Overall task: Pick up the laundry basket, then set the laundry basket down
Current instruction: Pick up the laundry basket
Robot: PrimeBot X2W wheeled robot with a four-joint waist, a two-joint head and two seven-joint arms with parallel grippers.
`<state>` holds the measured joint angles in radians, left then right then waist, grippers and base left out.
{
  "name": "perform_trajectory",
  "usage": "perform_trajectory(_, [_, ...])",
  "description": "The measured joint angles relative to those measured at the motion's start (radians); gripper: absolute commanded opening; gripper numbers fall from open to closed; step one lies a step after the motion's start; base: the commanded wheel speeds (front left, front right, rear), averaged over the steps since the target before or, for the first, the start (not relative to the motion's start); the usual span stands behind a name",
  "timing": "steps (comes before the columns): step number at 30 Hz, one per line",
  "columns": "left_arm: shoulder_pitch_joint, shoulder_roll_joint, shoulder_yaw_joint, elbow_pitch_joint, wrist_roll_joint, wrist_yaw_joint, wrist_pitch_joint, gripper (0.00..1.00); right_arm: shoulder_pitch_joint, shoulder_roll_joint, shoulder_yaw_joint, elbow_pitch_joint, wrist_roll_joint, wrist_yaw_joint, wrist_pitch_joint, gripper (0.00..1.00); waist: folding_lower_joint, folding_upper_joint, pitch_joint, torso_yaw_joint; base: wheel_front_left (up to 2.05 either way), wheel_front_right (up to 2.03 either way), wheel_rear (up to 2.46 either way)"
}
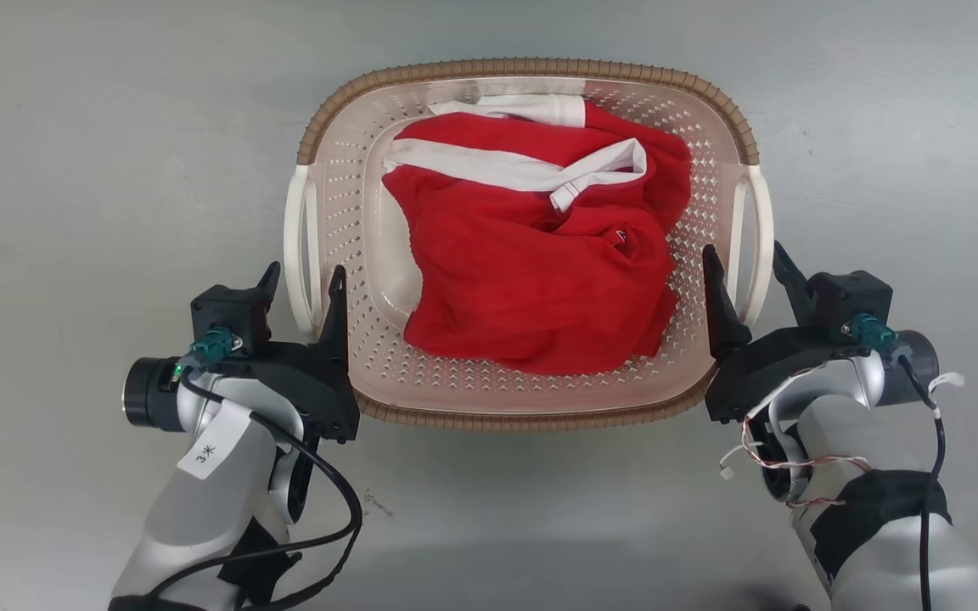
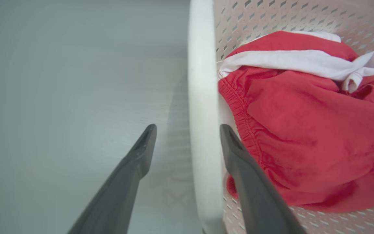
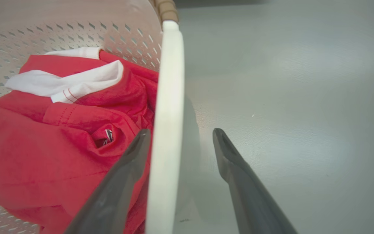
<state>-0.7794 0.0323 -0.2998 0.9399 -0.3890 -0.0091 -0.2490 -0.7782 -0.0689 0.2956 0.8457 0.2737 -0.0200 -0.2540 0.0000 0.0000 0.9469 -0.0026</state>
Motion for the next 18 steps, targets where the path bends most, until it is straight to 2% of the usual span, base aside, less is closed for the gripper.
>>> perform_trajectory(2, [-0.006, 0.000, -0.010, 0.006, -0.015, 0.000, 0.000, 1.00, -0.014, 0.000, 0.006, 0.006, 0.000, 0.003, 0.000, 1.00, 0.0000, 0.0000, 0.003, 0.000, 0.00, 0.00, 0.00])
perform_trajectory(3, [-0.012, 0.000, -0.016, 0.011, -0.025, 0.000, 0.000, 1.00, -0.021, 0.000, 0.009, 0.008, 0.000, 0.004, 0.000, 0.93, 0.0000, 0.0000, 0.004, -0.001, 0.00, 0.00, 0.00])
perform_trajectory(4, [-0.017, 0.000, -0.022, 0.013, -0.030, 0.000, 0.000, 0.97, -0.028, 0.000, 0.013, 0.011, 0.000, 0.004, 0.000, 0.81, 0.0000, 0.0000, 0.005, -0.001, 0.00, 0.00, 0.00])
perform_trajectory(5, [-0.021, 0.000, -0.027, 0.015, -0.033, 0.000, 0.000, 0.70, -0.034, 0.001, 0.016, 0.012, 0.000, 0.007, 0.000, 0.67, 0.0000, 0.0001, 0.007, -0.001, 0.00, 0.00, 0.00])
perform_trajectory(6, [-0.022, 0.000, -0.033, 0.018, -0.035, 0.000, 0.000, 0.48, -0.037, 0.001, 0.019, 0.014, 0.000, 0.011, 0.000, 0.50, 0.0000, 0.0000, 0.008, -0.002, 0.00, 0.00, 0.00])
perform_trajectory(7, [-0.023, 0.000, -0.038, 0.021, -0.040, 0.000, 0.000, 0.42, -0.038, 0.001, 0.023, 0.018, 0.000, 0.011, 0.000, 0.44, 0.0000, 0.0000, 0.009, -0.002, 0.00, 0.00, 0.00])
perform_trajectory(8, [-0.024, 0.000, -0.044, 0.024, -0.045, 0.000, 0.000, 0.22, -0.038, 0.001, 0.029, 0.022, 0.001, 0.011, 0.000, 0.38, 0.0000, 0.0000, 0.010, -0.002, 0.00, 0.00, 0.00])
perform_trajectory(9, [-0.027, 0.000, -0.053, 0.026, -0.051, 0.000, 0.000, 0.03, -0.038, 0.001, 0.038, 0.025, 0.006, 0.011, 0.000, 0.25, 0.0001, 0.0001, 0.011, -0.002, 0.00, 0.00, 0.00])
perform_trajectory(10, [-0.031, 0.000, -0.062, 0.027, -0.053, -0.001, 0.000, 0.00, -0.038, 0.001, 0.044, 0.026, 0.013, 0.011, 0.000, 0.03, 0.0000, 0.0000, 0.011, -0.001, 0.00, 0.00, 0.00])
perform_trajectory(11, [-0.034, 0.000, -0.068, 0.027, -0.059, 0.000, 0.000, 0.00, -0.039, 0.001, 0.049, 0.028, 0.021, 0.011, 0.000, 0.00, 0.0000, 0.0000, 0.012, -0.001, 0.00, 0.00, 0.00])
perform_trajectory(18, [-0.038, 0.001, -0.105, 0.039, -0.111, 0.000, -0.001, 0.00, -0.052, -0.001, 0.079, 0.044, 0.060, 0.010, -0.003, 0.00, 0.0000, 0.0001, 0.007, 0.002, 0.00, 0.00, 0.00])
